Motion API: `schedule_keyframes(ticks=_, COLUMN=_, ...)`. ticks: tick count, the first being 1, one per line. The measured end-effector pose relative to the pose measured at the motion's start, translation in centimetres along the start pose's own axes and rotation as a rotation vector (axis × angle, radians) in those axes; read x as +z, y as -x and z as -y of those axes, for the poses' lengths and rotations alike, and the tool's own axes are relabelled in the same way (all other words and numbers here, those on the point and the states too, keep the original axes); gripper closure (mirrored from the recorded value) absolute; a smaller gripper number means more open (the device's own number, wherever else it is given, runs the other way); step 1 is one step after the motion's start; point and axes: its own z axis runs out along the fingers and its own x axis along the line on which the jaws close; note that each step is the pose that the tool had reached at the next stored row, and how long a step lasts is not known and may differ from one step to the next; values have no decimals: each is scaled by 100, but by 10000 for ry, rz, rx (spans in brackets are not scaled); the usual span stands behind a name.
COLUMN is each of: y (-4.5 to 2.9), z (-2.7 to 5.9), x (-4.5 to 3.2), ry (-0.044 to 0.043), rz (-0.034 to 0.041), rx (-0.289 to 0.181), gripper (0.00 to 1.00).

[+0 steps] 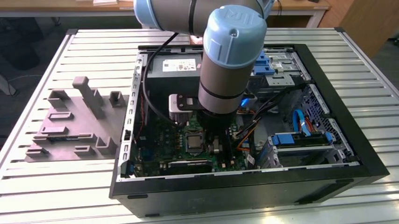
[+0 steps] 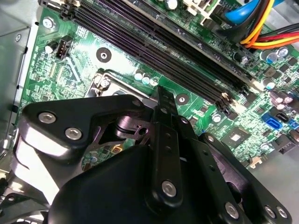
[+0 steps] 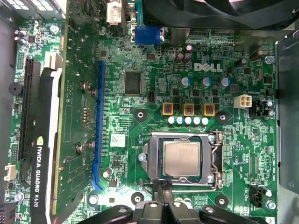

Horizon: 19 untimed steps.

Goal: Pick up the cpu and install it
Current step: 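Install the first cpu locking lever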

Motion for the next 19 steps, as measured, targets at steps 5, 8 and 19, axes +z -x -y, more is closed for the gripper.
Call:
schedule_keyframes(ticks=5, y=0, z=3, x=17, ry=2, rz=-4, rx=1, gripper=89)
schedule_keyframes(ticks=8, y=0, z=5, x=22, ry=1, rz=1, rx=0, gripper=89)
schedule_keyframes(ticks=19, y=-1, z=30, x=24, ry=1, rz=15, rx=-20, gripper=89)
